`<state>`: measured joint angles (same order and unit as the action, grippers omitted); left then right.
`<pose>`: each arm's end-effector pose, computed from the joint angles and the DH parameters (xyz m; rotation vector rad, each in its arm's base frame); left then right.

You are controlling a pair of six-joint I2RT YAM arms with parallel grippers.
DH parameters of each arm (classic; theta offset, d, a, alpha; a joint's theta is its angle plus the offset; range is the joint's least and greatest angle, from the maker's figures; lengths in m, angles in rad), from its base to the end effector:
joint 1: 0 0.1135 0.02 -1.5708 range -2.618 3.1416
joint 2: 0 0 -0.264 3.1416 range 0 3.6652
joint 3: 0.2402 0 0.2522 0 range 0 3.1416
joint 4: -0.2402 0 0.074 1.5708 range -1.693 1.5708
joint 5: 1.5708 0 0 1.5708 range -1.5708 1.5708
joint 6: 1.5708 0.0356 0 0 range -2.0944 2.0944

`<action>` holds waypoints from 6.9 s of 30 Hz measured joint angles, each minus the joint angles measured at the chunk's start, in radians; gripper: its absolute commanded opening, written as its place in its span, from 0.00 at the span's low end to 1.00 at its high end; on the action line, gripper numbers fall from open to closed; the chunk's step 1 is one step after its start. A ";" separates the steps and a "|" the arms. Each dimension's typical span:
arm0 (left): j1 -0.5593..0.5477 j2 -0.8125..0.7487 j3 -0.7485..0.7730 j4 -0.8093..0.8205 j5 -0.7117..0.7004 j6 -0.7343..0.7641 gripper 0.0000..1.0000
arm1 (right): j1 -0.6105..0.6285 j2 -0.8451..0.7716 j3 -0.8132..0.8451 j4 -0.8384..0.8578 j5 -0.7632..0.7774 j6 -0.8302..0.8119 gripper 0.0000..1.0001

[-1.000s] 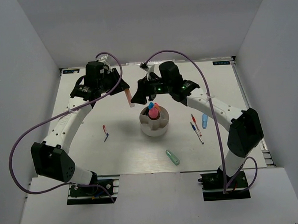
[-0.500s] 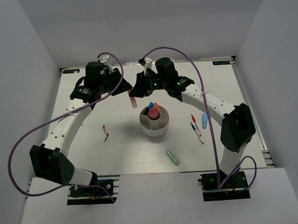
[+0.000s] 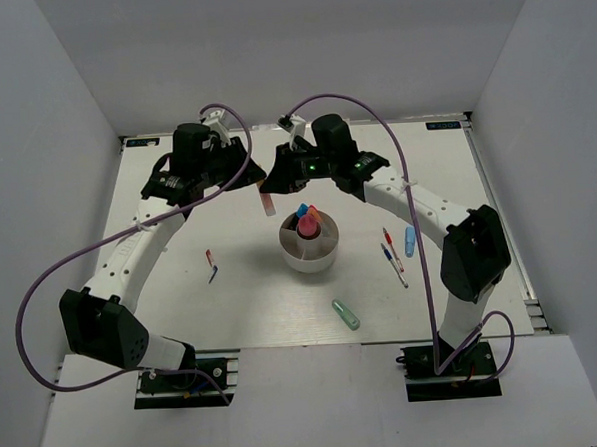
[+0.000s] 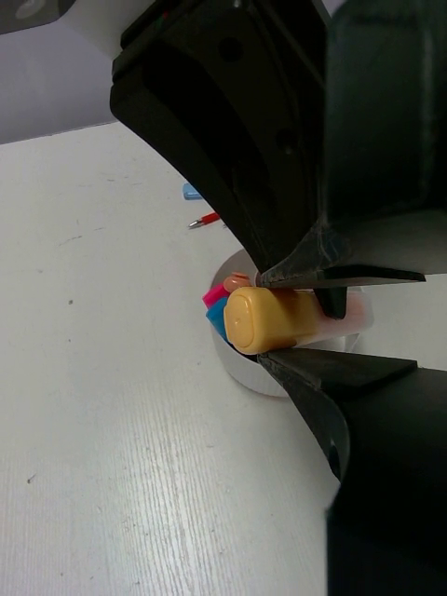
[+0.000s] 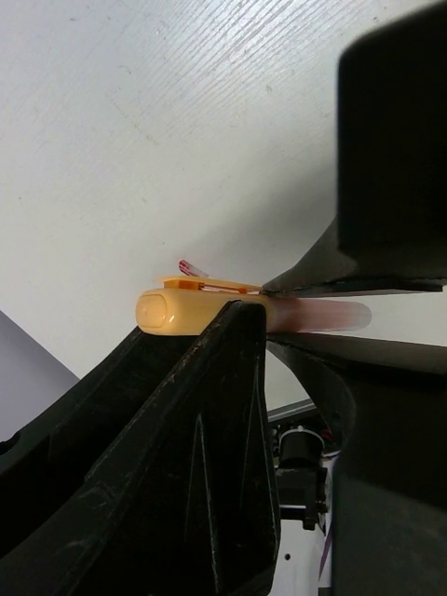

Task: Sort the stationery into containers
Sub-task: Place the pen in the storage box, then pick up the stationery from the center of the board, then place the stationery in the storage box.

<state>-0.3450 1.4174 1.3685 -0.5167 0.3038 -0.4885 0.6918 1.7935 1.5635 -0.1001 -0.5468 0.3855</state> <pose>0.2961 -0.1177 0.3645 0.0271 2.2178 -0.8012 0.3188 0.2881 0.3397 -0.7054 1.9272 1.2218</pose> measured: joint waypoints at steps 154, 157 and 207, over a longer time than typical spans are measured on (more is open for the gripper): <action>0.140 0.097 -0.043 0.018 -0.120 0.080 0.98 | 0.365 -0.282 -0.701 -0.444 0.515 -0.493 0.53; 0.140 0.092 -0.049 0.016 -0.120 0.080 0.98 | 0.378 -0.282 -0.702 -0.428 0.522 -0.485 0.52; 0.147 0.081 -0.043 0.021 -0.121 0.083 0.98 | 0.302 -0.247 -0.463 0.256 0.626 -0.640 0.00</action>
<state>-0.1982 1.4982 1.3251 -0.4957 0.1833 -0.4057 0.9936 1.5467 1.1004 0.1562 0.0795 -0.2550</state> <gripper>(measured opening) 0.980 0.326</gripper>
